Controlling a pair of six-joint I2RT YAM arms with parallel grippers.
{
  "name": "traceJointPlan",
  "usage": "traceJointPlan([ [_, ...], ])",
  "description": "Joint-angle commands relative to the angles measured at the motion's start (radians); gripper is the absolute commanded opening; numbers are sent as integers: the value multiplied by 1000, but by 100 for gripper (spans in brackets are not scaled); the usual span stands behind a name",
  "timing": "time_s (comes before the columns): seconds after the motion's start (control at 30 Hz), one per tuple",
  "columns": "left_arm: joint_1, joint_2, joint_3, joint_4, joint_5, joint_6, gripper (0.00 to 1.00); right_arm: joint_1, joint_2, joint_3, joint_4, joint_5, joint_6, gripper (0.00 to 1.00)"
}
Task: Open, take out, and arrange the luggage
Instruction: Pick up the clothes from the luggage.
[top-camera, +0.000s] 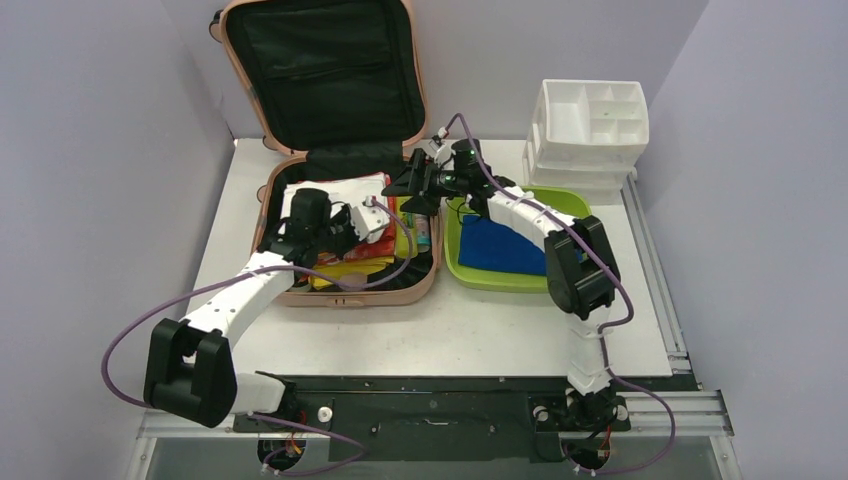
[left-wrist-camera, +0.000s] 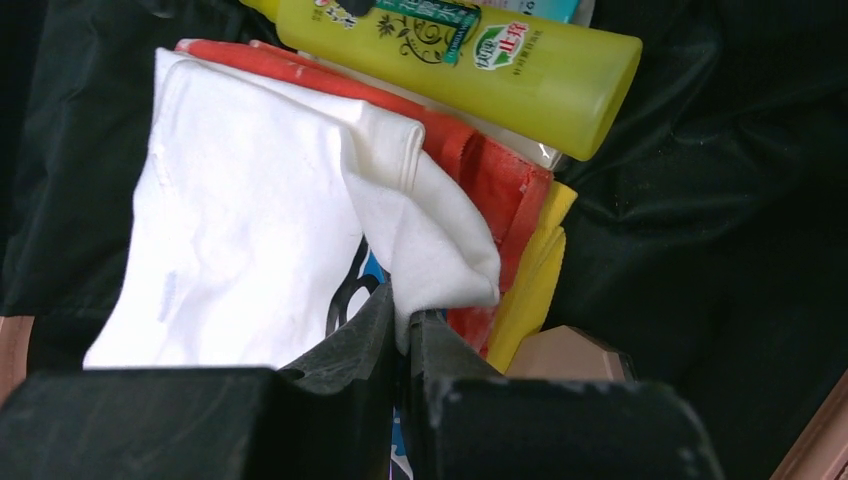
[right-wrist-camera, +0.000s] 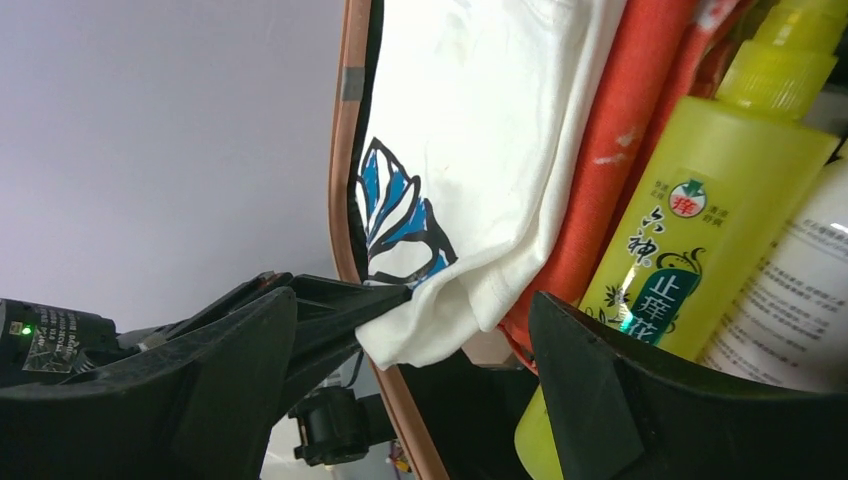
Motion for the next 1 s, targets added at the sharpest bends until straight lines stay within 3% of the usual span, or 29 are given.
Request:
traceJointPlan([
  [0.0, 39, -48, 61, 21, 56, -63, 0, 29, 17, 34, 73, -2, 85, 81],
  [0.53, 60, -76, 45, 49, 75, -88, 0, 62, 103, 21, 124, 17, 216, 86],
  [0.97, 61, -94, 41, 46, 88, -98, 0, 80, 209, 151, 130, 14, 251, 87],
])
